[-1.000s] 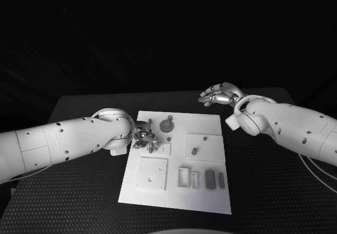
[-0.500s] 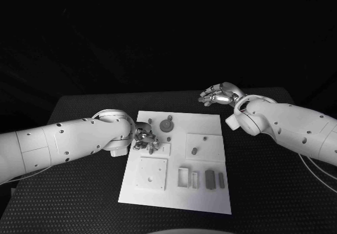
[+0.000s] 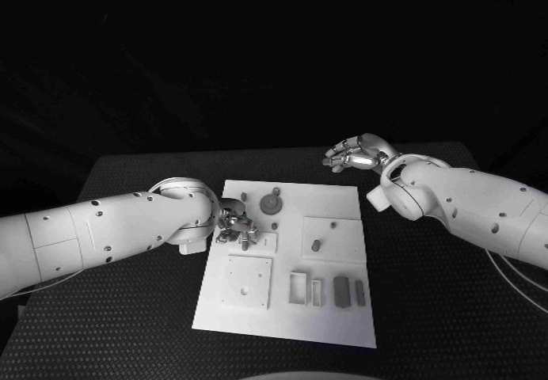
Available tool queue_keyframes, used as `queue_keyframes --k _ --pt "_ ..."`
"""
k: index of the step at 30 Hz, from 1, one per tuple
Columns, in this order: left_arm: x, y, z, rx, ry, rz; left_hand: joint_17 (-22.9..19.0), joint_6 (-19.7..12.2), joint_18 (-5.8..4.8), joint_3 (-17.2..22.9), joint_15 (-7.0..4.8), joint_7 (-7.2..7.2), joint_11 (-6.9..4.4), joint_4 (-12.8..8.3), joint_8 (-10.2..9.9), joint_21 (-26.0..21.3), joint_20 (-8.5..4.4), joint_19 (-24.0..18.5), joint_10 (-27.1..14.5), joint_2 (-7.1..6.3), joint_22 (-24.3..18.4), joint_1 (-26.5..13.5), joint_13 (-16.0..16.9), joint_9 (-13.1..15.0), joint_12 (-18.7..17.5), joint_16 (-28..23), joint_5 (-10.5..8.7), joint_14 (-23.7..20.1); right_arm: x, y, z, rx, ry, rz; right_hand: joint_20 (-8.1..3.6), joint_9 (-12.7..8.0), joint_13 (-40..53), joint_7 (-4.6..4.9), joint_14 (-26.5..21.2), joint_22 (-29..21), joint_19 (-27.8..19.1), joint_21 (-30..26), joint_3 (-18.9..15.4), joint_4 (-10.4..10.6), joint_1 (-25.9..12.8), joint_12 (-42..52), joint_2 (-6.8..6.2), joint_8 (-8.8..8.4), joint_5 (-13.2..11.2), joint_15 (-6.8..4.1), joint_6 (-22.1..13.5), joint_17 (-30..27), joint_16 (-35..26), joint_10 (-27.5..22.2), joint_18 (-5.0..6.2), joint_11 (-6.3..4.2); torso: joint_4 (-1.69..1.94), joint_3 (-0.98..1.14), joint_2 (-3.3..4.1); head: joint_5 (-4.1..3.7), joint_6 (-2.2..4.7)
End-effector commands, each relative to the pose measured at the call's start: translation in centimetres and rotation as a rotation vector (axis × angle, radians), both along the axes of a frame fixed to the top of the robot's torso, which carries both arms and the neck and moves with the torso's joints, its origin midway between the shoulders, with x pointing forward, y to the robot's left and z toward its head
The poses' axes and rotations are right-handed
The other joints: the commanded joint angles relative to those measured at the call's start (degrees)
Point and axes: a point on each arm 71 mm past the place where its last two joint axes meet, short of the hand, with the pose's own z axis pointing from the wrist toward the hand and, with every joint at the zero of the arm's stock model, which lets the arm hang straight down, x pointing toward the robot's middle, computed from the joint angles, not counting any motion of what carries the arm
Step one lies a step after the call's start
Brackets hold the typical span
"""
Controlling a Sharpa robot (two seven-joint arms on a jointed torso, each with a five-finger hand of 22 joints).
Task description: Assemble the parts on the task board
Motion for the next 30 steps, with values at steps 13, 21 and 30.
queue_keyframes --k 13,21,30 --pt "0.04 -0.1 -0.1 0.005 0.008 -0.008 -0.1 5.2 0.9 0.4 -0.39 -2.6 -1.19 -0.1 0.0 0.3 -5.46 -0.4 -1.5 1.8 0.9 2.4 -0.1 0.1 0.3 0.3 0.21 0.1 -0.09 0.17 0.01 0.005 0.0 0.018 0.02 -0.1 0.0 0.8 -0.1 0.1 -0.2 -0.3 -0.3 0.2 -0.5 -0.4 0.05 0.12 0.2 0.33 0.4 -0.1 -0.3 0.5 0.41 -0.15 -0.01 0.02 0.0 0.03 -0.11" --pt "-0.02 -0.38 -0.3 0.013 0.014 -0.01 -0.1 5.2 0.89 0.4 -0.39 -2.59 -1.18 -0.1 0.0 0.3 -5.45 -0.4 -1.5 1.84 0.9 2.4 -0.1 0.1 0.3 0.3 0.18 0.1 -0.09 0.16 0.01 0.005 0.0 0.018 0.02 -0.1 0.0 0.8 -0.1 0.1 -0.2 -0.3 -0.3 0.2 -0.5 -0.4 0.04 0.13 0.2 0.34 0.4 -0.1 -0.3 0.5 0.41 -0.16 -0.02 0.02 0.0 0.06 -0.07" --pt "-0.12 -0.57 -0.57 0.025 0.015 -0.02 -0.2 5.3 0.82 0.1 -0.32 -2.61 -1.19 -0.2 0.1 0.4 -5.39 -0.5 -1.5 2.16 0.9 2.1 -0.3 0.1 0.4 0.5 1.06 0.1 -0.09 0.22 0.01 0.006 0.0 0.019 0.02 -0.1 0.0 0.8 -0.1 0.2 -0.2 -0.4 -0.3 0.2 -0.4 -0.4 0.05 0.14 0.2 0.34 0.4 -0.1 -0.3 0.5 0.41 -0.16 -0.03 0.05 -0.02 0.08 -0.16"
